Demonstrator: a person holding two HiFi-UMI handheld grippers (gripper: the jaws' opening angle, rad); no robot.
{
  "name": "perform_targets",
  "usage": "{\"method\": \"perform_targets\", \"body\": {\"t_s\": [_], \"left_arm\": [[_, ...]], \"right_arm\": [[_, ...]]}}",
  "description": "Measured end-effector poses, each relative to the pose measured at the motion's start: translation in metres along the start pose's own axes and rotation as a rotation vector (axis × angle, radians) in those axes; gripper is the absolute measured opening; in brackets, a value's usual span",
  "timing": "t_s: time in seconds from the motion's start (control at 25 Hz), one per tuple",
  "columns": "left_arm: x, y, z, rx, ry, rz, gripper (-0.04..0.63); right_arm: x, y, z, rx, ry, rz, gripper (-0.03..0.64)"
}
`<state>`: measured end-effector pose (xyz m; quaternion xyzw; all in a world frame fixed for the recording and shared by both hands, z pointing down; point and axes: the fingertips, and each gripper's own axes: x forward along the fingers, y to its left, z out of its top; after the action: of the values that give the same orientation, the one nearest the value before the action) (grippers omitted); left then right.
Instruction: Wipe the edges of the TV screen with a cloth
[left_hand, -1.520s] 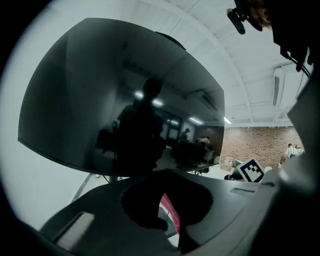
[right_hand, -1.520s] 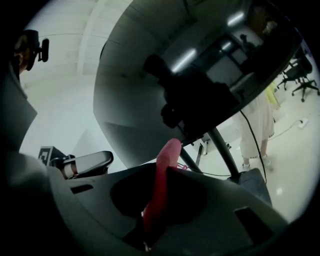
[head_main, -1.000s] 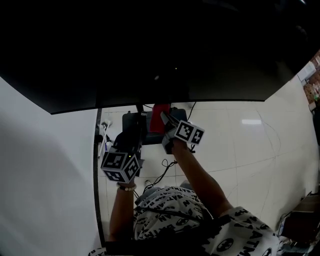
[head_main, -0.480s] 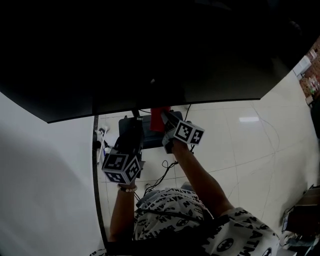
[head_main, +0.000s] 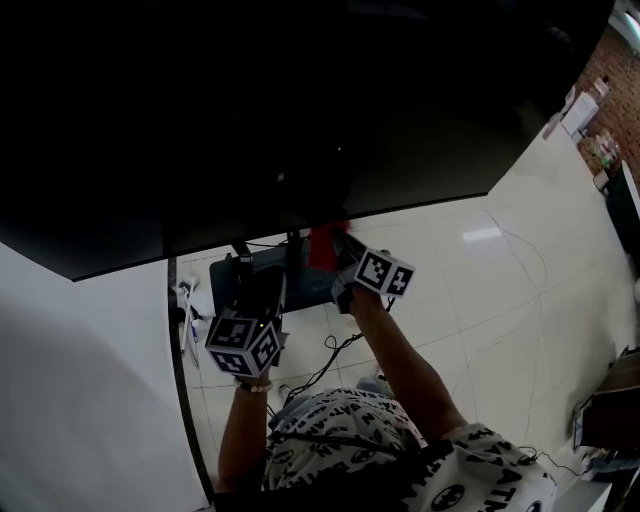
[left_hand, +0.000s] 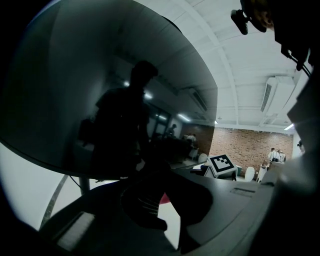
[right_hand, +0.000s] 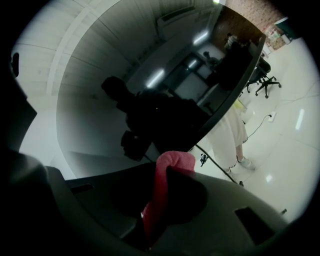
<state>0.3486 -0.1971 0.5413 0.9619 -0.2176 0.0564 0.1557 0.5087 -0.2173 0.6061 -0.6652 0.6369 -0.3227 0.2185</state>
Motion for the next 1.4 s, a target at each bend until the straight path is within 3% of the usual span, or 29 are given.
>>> {"method": "perform_targets", "body": {"t_s": [0.44, 1.0, 1.24, 1.4], "left_arm": [[0.083, -0.078, -0.026, 0.006, 0.061, -0.074, -0.006], [0.194, -0.195, -0.046, -0.048, 0.078, -0.150, -0.006], [0.229, -0.235, -0.047, -0.040, 0.086, -0.180, -0.006], [0.241, -0.248, -0.046, -0.033, 0.083, -0.188, -0.006]], "right_arm": [[-0.038, -0.074, 0.064, -0.016, -0.048, -0.059, 0.057], [-0.142, -0.220, 0.206, -0.024, -0.166, -0.207, 0.057], [-0.175, -0.264, 0.253, -0.080, -0.197, -0.283, 0.057], [-0.187, -0.279, 0.273, -0.191, -0.187, -0.333, 0.057]]}}
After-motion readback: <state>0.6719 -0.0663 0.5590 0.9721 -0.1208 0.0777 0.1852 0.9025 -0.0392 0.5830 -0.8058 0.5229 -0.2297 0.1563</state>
